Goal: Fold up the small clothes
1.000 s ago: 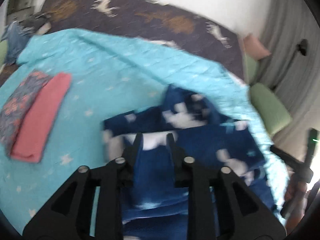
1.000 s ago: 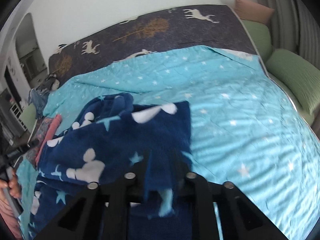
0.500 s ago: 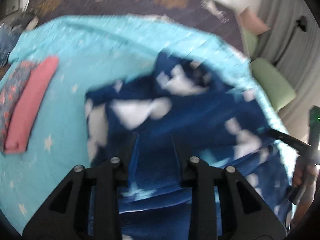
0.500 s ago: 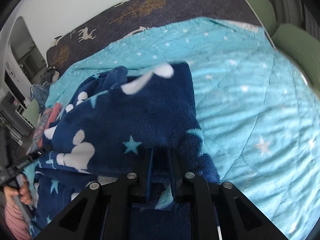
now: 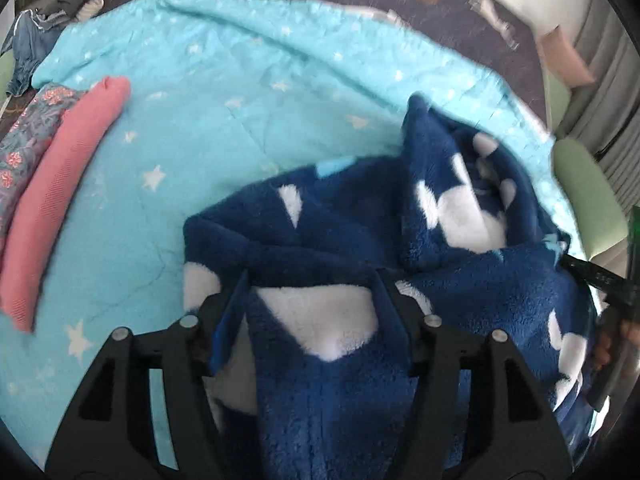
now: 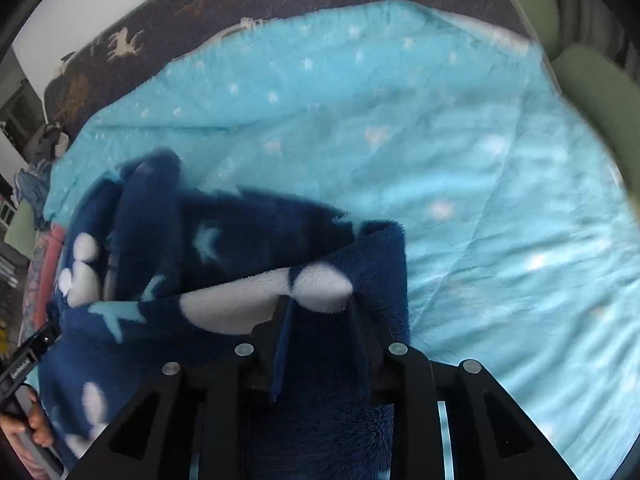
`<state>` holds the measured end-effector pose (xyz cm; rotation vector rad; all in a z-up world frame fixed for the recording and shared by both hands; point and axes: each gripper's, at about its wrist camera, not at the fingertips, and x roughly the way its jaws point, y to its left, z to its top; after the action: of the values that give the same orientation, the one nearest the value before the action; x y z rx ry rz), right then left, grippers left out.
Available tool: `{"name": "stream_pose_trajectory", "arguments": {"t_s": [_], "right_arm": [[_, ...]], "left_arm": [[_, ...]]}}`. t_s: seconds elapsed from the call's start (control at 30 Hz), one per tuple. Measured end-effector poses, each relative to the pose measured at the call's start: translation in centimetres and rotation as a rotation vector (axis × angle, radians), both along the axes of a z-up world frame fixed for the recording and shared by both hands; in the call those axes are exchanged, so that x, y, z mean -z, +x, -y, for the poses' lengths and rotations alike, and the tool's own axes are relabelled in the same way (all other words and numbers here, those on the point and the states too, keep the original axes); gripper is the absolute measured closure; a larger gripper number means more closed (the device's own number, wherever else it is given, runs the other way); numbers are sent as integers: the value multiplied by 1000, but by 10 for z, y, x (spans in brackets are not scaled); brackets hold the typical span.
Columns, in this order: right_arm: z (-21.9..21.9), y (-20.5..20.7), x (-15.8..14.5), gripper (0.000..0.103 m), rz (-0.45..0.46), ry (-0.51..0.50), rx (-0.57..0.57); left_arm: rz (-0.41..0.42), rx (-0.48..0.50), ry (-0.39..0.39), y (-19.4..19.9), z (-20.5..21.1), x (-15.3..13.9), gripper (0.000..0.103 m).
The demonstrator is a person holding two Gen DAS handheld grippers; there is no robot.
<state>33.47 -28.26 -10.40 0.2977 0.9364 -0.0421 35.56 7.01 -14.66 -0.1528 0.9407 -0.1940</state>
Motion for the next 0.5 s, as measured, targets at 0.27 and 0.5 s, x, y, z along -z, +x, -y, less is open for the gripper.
{"name": "stream_pose_trajectory", "arguments": {"t_s": [0.27,0.5], "right_arm": [[-15,-39,-26,69,76,-91,5],[-11,-169,-49,54,168,-33,-120]], "left_arm": [[42,53,44,-41,3,-31,38],[114,157,56,-128,-22,-56,29]]}}
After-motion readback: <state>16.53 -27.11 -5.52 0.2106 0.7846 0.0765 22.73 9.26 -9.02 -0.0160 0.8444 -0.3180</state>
